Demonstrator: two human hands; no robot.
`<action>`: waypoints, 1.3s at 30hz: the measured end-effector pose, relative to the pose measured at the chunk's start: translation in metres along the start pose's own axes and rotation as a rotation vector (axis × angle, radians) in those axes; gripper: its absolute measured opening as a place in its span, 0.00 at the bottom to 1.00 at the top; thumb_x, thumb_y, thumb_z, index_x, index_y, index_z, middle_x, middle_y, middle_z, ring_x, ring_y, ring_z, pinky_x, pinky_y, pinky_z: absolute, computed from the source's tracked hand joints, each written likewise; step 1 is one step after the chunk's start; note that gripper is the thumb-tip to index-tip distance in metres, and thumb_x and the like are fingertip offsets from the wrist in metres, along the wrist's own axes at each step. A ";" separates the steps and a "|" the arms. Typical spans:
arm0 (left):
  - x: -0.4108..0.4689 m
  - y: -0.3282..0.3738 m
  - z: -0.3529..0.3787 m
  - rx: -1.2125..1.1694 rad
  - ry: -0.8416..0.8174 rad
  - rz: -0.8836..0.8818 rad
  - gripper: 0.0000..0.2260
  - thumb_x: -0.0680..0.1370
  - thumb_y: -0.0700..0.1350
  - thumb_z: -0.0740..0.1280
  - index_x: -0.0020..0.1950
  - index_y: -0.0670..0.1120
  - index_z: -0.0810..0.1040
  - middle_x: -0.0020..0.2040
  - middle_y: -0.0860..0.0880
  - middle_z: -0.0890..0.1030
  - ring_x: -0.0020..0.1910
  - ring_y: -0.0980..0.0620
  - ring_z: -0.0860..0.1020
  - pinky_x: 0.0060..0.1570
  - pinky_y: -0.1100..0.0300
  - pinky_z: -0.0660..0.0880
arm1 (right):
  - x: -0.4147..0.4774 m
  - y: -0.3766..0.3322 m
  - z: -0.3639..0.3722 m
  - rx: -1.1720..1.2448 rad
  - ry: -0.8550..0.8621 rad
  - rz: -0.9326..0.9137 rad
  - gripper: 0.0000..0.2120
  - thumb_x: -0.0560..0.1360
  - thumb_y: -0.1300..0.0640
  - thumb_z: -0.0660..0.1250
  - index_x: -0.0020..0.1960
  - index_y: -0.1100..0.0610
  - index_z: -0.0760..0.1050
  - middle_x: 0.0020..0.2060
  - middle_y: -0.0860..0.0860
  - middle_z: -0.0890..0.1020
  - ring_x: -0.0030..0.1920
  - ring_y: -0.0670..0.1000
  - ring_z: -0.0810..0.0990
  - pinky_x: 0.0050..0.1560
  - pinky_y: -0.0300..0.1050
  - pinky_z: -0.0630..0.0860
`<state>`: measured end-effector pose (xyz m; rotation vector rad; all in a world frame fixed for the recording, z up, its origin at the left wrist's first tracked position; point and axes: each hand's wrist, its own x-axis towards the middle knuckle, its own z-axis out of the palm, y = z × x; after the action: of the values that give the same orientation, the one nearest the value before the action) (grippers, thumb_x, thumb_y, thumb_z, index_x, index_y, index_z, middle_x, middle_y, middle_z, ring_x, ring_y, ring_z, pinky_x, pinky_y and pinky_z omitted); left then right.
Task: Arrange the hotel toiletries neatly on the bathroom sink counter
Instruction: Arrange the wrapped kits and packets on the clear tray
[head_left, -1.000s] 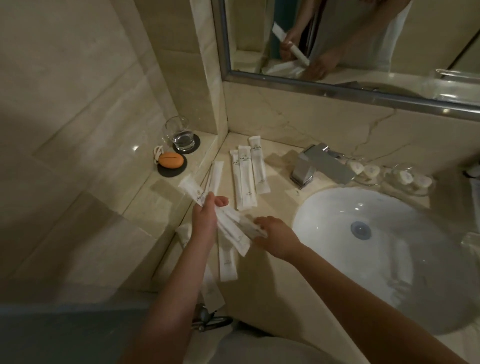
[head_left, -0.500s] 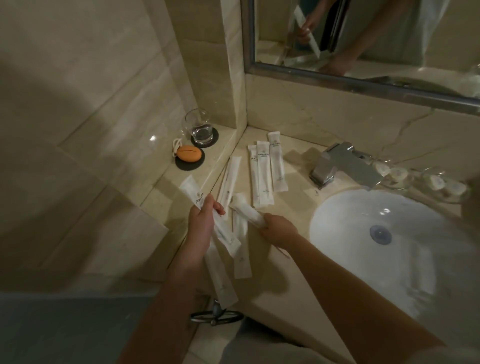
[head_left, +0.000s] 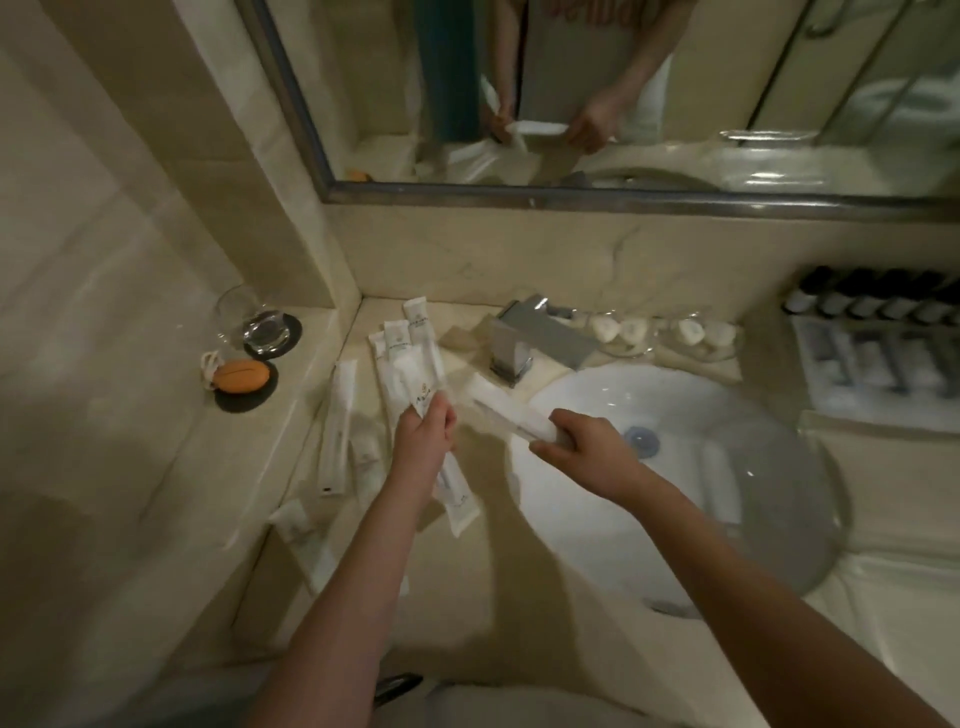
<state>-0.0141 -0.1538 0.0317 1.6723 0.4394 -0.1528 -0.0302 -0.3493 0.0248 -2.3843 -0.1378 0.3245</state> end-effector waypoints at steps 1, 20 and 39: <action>-0.002 0.006 0.014 -0.003 -0.038 0.012 0.16 0.80 0.45 0.59 0.31 0.47 0.68 0.22 0.55 0.65 0.22 0.57 0.64 0.32 0.60 0.67 | -0.008 0.010 -0.012 -0.024 0.031 0.022 0.14 0.74 0.48 0.66 0.39 0.56 0.69 0.28 0.47 0.69 0.31 0.47 0.69 0.31 0.42 0.63; -0.069 0.051 0.223 0.062 -0.351 -0.053 0.06 0.76 0.40 0.66 0.39 0.47 0.75 0.31 0.50 0.73 0.26 0.55 0.70 0.26 0.63 0.65 | -0.098 0.154 -0.135 -0.584 0.518 -0.186 0.23 0.64 0.55 0.72 0.57 0.52 0.72 0.45 0.51 0.82 0.42 0.56 0.81 0.39 0.46 0.75; -0.093 0.027 0.306 0.280 -0.448 0.045 0.09 0.75 0.41 0.69 0.51 0.36 0.81 0.35 0.46 0.82 0.29 0.59 0.78 0.30 0.66 0.71 | -0.132 0.219 -0.181 -0.358 0.269 0.054 0.24 0.67 0.51 0.74 0.61 0.53 0.74 0.53 0.53 0.82 0.51 0.56 0.79 0.50 0.48 0.74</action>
<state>-0.0433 -0.4735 0.0420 1.8534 0.0417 -0.5640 -0.1062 -0.6534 0.0320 -2.7622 -0.0053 -0.0013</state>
